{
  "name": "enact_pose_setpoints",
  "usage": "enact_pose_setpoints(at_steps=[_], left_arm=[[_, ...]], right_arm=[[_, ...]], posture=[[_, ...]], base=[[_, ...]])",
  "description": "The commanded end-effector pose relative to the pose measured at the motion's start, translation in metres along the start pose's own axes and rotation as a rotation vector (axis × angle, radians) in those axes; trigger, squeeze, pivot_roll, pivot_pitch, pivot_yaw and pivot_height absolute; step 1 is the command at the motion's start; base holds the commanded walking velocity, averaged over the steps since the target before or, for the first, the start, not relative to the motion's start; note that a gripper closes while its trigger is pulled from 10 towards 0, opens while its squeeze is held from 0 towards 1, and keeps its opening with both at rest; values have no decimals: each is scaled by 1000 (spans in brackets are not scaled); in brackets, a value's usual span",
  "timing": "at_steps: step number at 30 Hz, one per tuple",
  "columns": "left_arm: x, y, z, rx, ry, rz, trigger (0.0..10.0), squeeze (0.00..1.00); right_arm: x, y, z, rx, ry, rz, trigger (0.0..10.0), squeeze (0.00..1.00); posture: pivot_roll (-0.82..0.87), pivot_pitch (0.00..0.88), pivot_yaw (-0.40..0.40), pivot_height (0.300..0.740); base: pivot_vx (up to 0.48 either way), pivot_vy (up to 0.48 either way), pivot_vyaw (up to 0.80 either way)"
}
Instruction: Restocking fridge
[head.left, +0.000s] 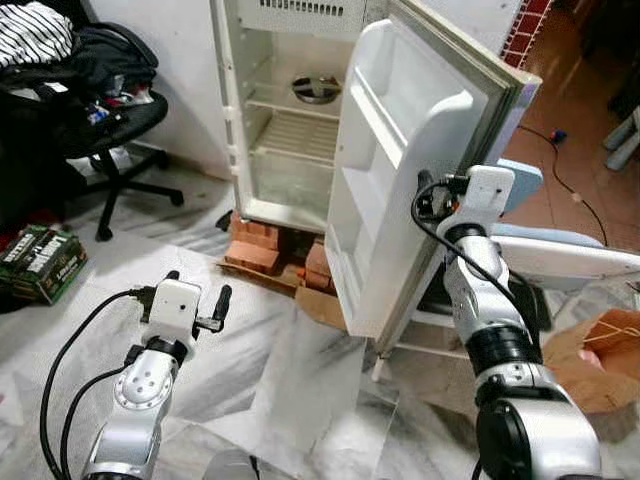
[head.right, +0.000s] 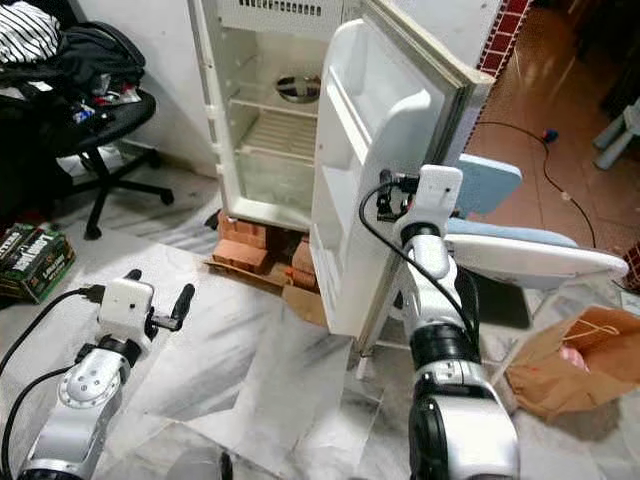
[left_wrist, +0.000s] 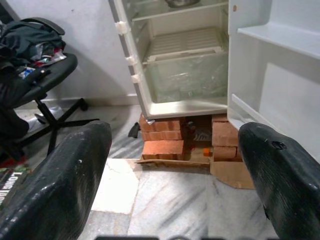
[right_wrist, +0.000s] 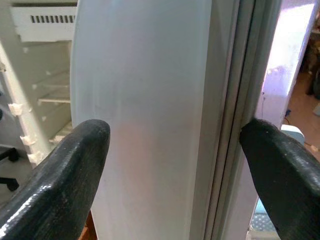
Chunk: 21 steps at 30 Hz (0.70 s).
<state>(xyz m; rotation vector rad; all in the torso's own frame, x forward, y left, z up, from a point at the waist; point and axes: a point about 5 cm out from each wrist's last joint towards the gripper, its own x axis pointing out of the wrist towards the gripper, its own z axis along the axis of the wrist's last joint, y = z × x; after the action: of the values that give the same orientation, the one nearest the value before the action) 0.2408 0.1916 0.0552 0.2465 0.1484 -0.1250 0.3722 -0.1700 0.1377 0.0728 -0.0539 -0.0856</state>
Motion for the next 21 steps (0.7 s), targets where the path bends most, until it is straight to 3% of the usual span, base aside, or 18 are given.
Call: enact_pose_setpoints(at_steps=[1,3,6,8,9,10,16,19,21], left_arm=[[-4,2,0,16,7,10,10000,0],[-6,2,-1,16,13,13,10000,0],[-9,1,-3,16,21,15,10000,0],[-8,0,-3,15,21,14,10000,0],[-7,-2,-2,13,18,12,10000,0],[-5,-3,-1,12,14,11,10000,0],[-3,-2,1,13,11,10,10000,0],[-3,-1,1,14,8,8,10000,0],[-2,0,2,10,4,11,10000,0]], right_arm=[[12,7,15,39,-20,13,10000,0],[14,15,17,81,-14,48,10000,0],[15,46,22,258,8,238,10000,0],[8,71,28,432,8,441,10000,0],[-4,90,36,540,-11,640,10000,0],[-15,100,40,581,-22,771,10000,0],[-41,103,37,611,-12,948,10000,0],[-47,91,21,560,35,913,10000,0],[-56,73,2,466,96,828,10000,0]], posture=[[131,42,-76,740],[131,44,-79,740],[128,43,-84,740],[127,42,-84,740],[123,40,-85,740],[119,39,-84,740],[104,38,-73,740],[102,38,-69,740],[98,37,-66,740]], base=[[0,0,0],[0,0,0],[0,0,0],[0,0,0],[0,0,0],[0,0,0],[0,0,0],[0,0,0],[0,0,0]])
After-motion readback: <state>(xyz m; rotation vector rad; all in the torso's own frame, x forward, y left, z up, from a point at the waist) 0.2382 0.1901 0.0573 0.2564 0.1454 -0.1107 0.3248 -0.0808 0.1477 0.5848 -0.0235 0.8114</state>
